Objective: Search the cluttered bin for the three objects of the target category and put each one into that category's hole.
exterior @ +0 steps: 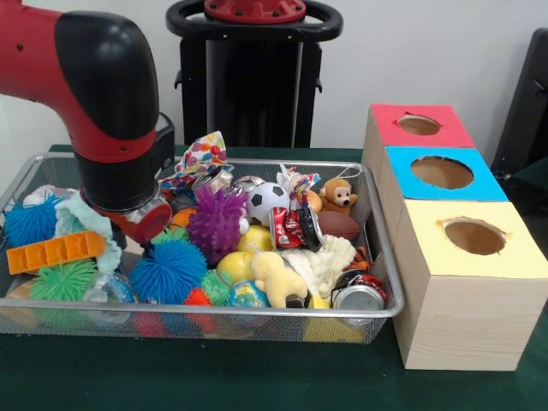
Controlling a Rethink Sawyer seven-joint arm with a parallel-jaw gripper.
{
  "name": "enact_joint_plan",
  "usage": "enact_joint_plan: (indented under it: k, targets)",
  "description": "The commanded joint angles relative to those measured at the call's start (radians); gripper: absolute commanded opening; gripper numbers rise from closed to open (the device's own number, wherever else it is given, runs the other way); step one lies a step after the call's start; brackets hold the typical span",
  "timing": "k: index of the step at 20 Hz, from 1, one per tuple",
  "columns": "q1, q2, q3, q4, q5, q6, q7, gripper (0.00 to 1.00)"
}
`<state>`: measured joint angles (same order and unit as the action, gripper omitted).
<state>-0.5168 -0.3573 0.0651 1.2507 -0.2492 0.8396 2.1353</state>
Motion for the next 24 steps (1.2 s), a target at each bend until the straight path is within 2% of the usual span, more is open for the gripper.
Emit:
enact_joint_plan:
  k: [1,15,24]
  targets:
    - [-0.028,0.0,0.145,-0.11,-0.059,0.109,-0.327,1.0]
    - [-0.038,0.002,0.183,-0.141,-0.065,0.206,-0.317,1.0]
    - [-0.031,-0.013,0.194,-0.133,-0.078,0.22,-0.31,1.0]
